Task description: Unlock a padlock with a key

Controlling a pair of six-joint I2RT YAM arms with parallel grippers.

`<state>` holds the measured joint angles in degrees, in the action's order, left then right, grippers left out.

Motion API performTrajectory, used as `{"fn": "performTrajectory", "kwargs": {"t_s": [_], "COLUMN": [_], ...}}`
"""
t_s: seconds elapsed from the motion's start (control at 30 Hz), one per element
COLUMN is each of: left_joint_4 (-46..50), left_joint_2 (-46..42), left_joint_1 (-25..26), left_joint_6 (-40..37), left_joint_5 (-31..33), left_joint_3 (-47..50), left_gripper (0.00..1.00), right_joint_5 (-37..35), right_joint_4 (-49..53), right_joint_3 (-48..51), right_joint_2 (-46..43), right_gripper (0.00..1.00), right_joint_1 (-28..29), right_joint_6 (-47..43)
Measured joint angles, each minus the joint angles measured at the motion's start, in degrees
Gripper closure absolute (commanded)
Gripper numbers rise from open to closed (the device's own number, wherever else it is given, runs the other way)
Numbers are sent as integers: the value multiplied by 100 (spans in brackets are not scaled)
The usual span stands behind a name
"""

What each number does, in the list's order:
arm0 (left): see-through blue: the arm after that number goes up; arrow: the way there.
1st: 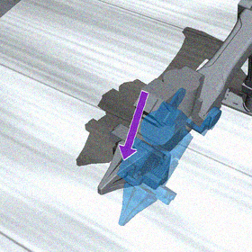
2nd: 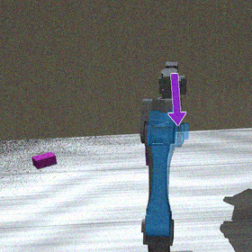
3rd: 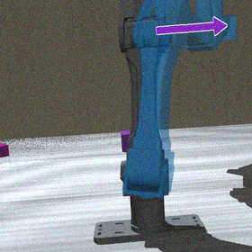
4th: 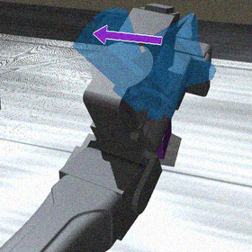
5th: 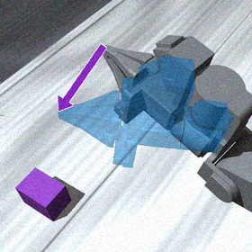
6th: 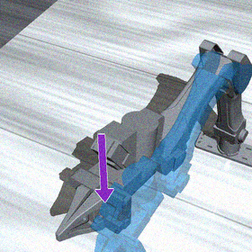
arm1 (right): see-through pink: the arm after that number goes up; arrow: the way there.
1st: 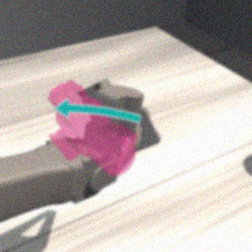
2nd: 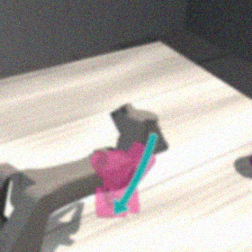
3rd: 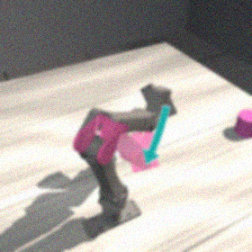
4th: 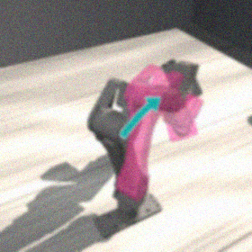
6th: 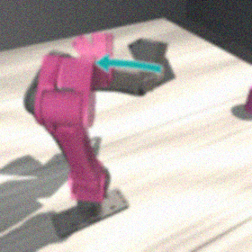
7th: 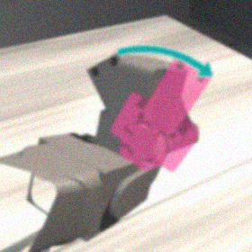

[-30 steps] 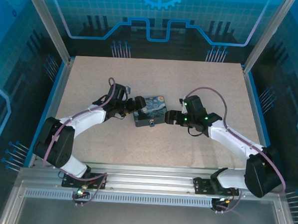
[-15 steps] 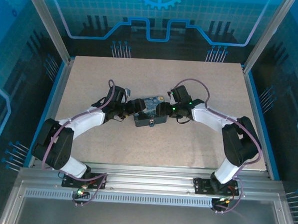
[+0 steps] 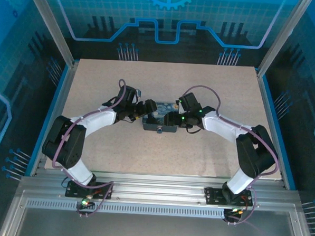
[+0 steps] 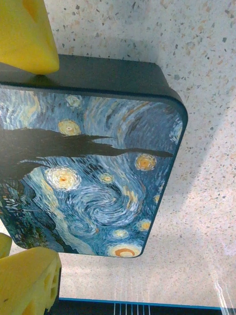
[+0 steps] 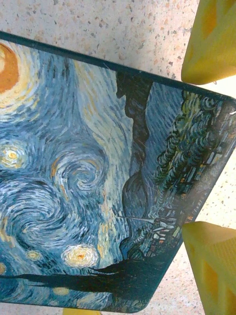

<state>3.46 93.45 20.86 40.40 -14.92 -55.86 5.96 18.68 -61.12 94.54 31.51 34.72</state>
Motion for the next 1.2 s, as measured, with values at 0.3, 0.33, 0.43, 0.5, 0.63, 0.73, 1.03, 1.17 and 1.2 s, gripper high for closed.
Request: {"fn": "performTrajectory", "kwargs": {"t_s": [0.3, 0.33, 0.43, 0.5, 0.63, 0.73, 1.03, 1.17, 1.2], "left_joint_4": [72, 72, 76, 85, 181, 439, 898, 977, 977], "left_joint_2": [-728, -815, -1115, -1333, -1790, -2114, -2907, -3073, -3075], "left_joint_1": [-13, -13, -13, -13, 26, 177, 634, 868, 914], "left_joint_6": [13, 13, 26, 92, 201, 260, 433, 470, 470], "left_joint_5": [118, 127, 157, 157, 168, 236, 326, 332, 330], "left_joint_3": [483, 509, 603, 708, 992, 1137, 1502, 1515, 1515], "left_gripper": [6, 6, 6, 7, 7, 7, 7, 7, 8], "right_joint_5": [-310, -361, -535, -697, -1012, -1121, -1169, -1091, -1067], "right_joint_4": [393, 450, 721, 966, 1453, 1722, 1899, 1880, 1880], "right_joint_3": [-4, -4, -31, -120, -387, -671, -1051, -1141, -1193], "right_joint_2": [-236, -289, -442, -466, -380, -92, 813, 1082, 1174], "right_gripper": [24, 25, 27, 29, 35, 39, 46, 49, 49], "right_joint_1": [-262, -321, -612, -855, -1154, -1255, -1469, -1626, -1657], "right_joint_6": [-68, -87, -103, -72, 55, 179, 348, 278, 273]}}
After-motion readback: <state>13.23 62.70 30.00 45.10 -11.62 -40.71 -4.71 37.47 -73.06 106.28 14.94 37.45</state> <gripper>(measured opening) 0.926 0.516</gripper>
